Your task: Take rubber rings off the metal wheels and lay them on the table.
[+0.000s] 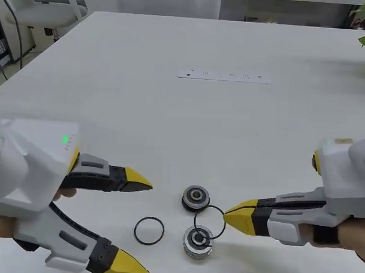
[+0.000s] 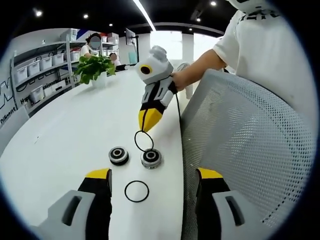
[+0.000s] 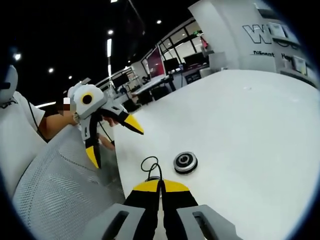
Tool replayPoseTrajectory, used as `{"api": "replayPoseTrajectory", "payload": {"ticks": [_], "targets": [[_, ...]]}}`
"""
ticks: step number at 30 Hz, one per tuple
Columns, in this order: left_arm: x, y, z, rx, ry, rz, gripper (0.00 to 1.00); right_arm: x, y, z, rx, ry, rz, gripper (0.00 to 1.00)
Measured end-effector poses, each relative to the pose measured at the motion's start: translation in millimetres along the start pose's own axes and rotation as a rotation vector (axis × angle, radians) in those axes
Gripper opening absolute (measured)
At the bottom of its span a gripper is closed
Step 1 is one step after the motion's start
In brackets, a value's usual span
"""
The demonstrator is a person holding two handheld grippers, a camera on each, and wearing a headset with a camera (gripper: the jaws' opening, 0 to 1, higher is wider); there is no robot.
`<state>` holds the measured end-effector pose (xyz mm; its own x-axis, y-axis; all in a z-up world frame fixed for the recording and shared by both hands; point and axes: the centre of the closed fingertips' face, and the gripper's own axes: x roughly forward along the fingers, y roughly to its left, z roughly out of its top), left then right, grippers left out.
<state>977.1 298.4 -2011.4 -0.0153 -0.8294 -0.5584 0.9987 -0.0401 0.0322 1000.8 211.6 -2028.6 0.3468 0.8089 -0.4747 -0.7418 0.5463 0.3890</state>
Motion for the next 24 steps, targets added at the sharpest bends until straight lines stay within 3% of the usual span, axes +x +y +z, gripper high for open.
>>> {"api": "replayPoseTrajectory", "payload": {"ticks": [7, 20, 24], "targets": [[-14.7, 2.0, -3.5, -0.048, -0.024, 0.049, 0.66, 0.6, 1.2, 16.1, -0.026, -0.012, 0.005, 0.00], [-36.7, 2.6, -17.2, -0.147, -0.063, 0.146, 0.68, 17.6, 12.8, 29.6, -0.078, 0.006, 0.047, 0.00], [-37.3, 3.7, -15.1, -0.185, -0.106, 0.176, 0.68, 23.9, 17.5, 32.2, -0.097, 0.017, 0.063, 0.00]]}}
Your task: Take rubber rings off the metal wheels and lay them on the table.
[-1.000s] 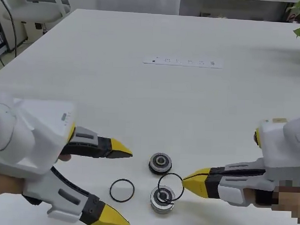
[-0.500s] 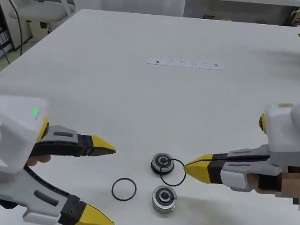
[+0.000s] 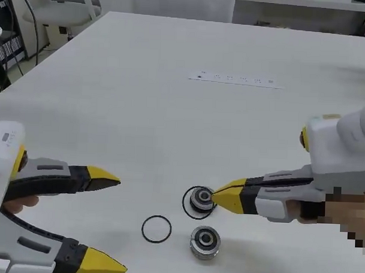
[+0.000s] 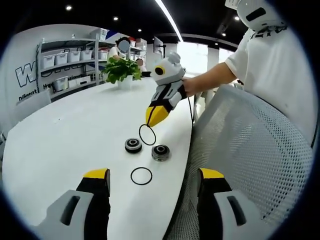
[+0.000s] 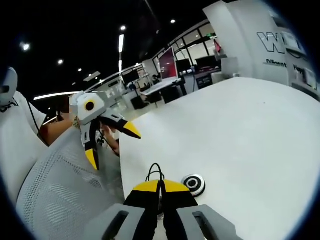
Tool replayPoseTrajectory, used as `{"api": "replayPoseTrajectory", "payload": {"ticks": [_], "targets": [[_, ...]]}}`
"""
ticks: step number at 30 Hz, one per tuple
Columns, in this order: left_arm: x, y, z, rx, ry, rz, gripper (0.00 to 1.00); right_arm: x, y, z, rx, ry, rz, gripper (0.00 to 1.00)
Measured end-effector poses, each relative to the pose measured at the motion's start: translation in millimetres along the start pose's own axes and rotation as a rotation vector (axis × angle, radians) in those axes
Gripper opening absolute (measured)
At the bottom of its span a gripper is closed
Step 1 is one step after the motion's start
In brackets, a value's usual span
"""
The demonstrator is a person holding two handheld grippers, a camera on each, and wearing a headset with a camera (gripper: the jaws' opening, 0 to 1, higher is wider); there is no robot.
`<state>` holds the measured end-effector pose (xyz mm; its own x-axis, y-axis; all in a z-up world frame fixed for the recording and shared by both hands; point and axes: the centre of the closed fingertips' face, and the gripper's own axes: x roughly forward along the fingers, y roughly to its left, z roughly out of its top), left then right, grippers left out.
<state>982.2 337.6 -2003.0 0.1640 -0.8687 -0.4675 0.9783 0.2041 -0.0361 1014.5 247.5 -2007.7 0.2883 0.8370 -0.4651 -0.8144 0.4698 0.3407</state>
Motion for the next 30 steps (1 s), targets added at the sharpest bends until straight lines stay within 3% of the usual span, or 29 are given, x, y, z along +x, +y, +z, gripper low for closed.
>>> {"api": "replayPoseTrajectory", "payload": {"ticks": [9, 18, 24, 30], "targets": [[-1.6, 2.2, 4.5, -0.029, -0.031, 0.022, 0.70, 19.3, 9.3, -1.9, -0.051, 0.053, 0.041, 0.00], [0.4, 1.3, 4.7, -0.013, -0.024, 0.022, 0.75, 36.7, 13.2, -17.3, -0.094, 0.133, 0.069, 0.00], [0.0, 2.4, 5.8, -0.021, -0.031, 0.028, 0.78, 45.8, 10.6, -26.0, -0.103, 0.174, 0.062, 0.00], [0.1, 2.7, 4.7, -0.018, -0.023, 0.030, 0.79, 49.0, 1.7, -30.0, -0.101, 0.198, 0.016, 0.00]]}}
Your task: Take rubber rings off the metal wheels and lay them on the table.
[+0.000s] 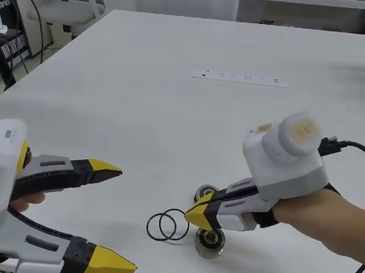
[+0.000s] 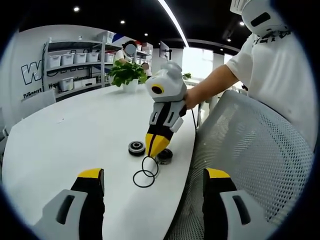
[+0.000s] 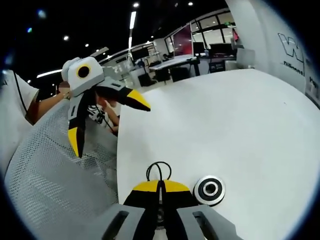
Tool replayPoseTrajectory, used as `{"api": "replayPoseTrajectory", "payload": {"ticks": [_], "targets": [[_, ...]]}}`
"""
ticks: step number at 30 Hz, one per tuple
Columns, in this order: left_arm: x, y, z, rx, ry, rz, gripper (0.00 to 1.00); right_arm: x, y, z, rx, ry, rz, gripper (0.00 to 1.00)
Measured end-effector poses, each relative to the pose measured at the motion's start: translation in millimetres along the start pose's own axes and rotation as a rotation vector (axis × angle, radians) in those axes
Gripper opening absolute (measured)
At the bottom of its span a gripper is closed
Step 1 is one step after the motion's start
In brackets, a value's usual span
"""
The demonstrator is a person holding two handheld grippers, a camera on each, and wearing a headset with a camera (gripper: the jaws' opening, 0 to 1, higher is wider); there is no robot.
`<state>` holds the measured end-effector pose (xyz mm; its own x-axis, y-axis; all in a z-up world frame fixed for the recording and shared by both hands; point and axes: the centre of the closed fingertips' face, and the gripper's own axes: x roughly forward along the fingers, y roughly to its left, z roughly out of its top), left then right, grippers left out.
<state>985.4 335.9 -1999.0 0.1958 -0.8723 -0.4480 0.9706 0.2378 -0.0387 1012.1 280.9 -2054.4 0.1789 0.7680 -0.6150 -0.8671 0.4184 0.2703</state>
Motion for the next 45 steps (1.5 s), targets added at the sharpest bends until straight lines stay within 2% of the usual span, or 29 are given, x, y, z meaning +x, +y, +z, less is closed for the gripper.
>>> {"api": "replayPoseTrajectory", "payload": {"ticks": [7, 10, 15, 25, 28, 31, 34, 38, 39, 42, 45], "targets": [[0.8, -1.3, -1.4, 0.001, 0.010, -0.007, 0.78, 3.8, -6.4, -8.3, 0.020, 0.048, -0.026, 0.00], [1.0, -0.7, -4.9, 0.007, 0.029, -0.005, 0.76, 4.3, -8.2, -9.8, 0.025, 0.054, -0.036, 0.00], [1.2, -1.4, -5.4, 0.010, 0.034, -0.008, 0.76, 4.9, -9.5, -13.1, 0.032, 0.074, -0.041, 0.00], [1.6, 0.4, -7.8, 0.006, 0.037, -0.013, 0.76, -1.2, -14.2, -13.5, 0.038, 0.071, -0.062, 0.01], [1.7, 0.4, -7.6, 0.002, 0.033, -0.015, 0.76, -8.9, -17.9, -8.1, 0.040, 0.053, -0.077, 0.01], [1.8, 0.3, -7.3, 0.001, 0.031, -0.017, 0.76, -18.2, -25.0, 2.1, 0.051, 0.012, -0.106, 0.01], [1.9, -0.3, -6.3, 0.000, 0.026, -0.021, 0.75, -29.5, -34.1, 15.6, 0.076, -0.039, -0.134, 0.01], [2.0, -0.4, -6.1, 0.005, 0.024, -0.023, 0.76, -43.8, -46.8, 29.9, 0.068, -0.069, -0.166, 0.01], [1.9, -0.6, -5.6, 0.006, 0.021, -0.024, 0.76, -48.7, -51.3, 37.1, 0.079, -0.096, -0.176, 0.01], [1.8, -1.1, -4.4, 0.008, 0.016, -0.027, 0.76, -56.6, -56.0, 49.1, 0.104, -0.143, -0.174, 0.03], [1.0, -0.8, -5.3, 0.037, 0.039, -0.026, 0.77, -67.1, -60.7, 61.3, 0.127, -0.190, -0.172, 0.06]]}}
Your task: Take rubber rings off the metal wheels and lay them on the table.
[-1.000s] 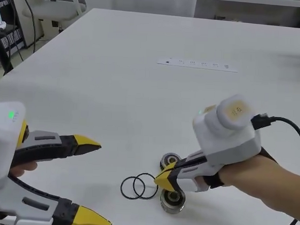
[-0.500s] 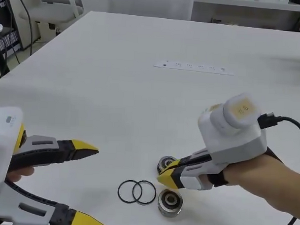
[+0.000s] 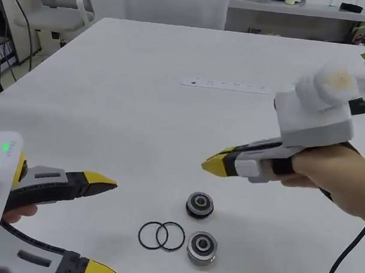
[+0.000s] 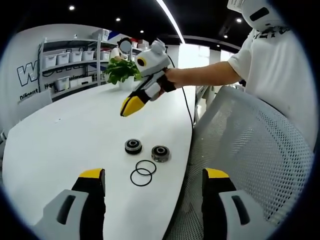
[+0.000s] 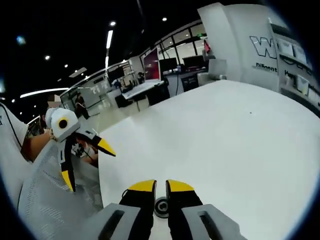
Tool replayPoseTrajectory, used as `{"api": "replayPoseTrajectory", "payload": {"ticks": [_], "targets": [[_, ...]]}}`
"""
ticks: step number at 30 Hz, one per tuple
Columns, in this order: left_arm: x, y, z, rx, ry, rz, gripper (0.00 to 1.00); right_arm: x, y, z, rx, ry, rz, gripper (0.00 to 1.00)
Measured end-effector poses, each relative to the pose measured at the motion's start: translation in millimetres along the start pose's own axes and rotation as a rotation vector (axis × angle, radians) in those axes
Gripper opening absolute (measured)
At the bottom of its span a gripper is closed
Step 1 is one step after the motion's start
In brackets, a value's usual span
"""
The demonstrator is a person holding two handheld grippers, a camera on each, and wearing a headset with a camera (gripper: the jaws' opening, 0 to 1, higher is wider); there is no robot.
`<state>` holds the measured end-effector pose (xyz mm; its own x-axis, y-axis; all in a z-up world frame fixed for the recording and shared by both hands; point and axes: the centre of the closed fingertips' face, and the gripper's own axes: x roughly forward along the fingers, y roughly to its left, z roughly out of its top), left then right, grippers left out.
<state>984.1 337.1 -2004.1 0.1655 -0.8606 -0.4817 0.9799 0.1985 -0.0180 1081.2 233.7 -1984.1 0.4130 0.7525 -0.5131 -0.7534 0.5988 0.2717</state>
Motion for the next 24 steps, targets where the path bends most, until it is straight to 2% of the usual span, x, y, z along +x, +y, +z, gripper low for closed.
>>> {"api": "replayPoseTrajectory", "payload": {"ticks": [5, 9, 13, 18, 21, 24], "targets": [[-3.4, 2.1, 14.1, 0.032, 0.005, -0.021, 0.79, -7.6, -1.1, 14.9, 0.011, -0.070, 0.003, 0.09], [-8.9, 10.8, 27.0, 0.088, 0.032, -0.030, 0.80, -14.4, -1.0, 23.6, -0.066, -0.098, -0.003, 0.13], [-12.5, 22.3, 41.9, 0.122, 0.026, -0.026, 0.81, -18.7, 0.1, 25.4, -0.133, -0.093, -0.001, 0.14], [-8.9, 38.4, 59.0, 0.141, 0.012, -0.038, 0.81, -21.9, -2.6, 31.2, -0.107, -0.121, 0.010, 0.17], [-3.8, 40.8, 67.9, 0.152, 0.011, -0.062, 0.81, -22.5, -6.1, 33.8, -0.101, -0.126, -0.002, 0.19], [3.7, 40.9, 76.5, 0.167, 0.012, -0.086, 0.81, -22.7, -6.1, 39.8, -0.095, -0.159, 0.001, 0.20]]}}
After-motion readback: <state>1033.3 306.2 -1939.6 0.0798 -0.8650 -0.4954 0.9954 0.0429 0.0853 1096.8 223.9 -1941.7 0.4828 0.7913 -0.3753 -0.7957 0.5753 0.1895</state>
